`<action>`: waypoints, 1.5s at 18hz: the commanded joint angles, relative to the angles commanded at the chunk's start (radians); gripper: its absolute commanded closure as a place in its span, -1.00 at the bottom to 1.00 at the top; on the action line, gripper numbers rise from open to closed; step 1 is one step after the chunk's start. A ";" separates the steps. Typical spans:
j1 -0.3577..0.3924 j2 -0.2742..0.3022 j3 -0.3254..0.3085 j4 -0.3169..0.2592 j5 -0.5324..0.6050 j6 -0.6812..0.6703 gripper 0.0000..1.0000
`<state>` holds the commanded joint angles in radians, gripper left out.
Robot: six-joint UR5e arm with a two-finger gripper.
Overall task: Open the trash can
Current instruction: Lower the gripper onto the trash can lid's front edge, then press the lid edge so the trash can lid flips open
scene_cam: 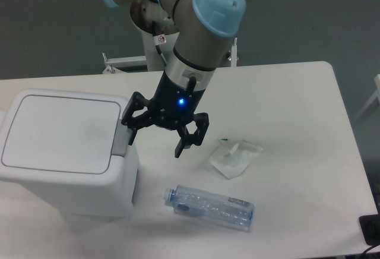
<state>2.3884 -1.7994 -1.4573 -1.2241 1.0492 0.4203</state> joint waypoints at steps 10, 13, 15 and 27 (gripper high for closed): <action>-0.003 0.000 -0.002 0.000 0.000 0.000 -1.00; -0.005 0.003 -0.002 0.000 -0.002 0.000 -1.00; -0.005 0.006 0.000 0.000 -0.008 0.000 -1.00; -0.017 -0.002 -0.018 0.002 0.003 -0.002 -1.00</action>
<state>2.3715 -1.8009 -1.4757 -1.2226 1.0523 0.4188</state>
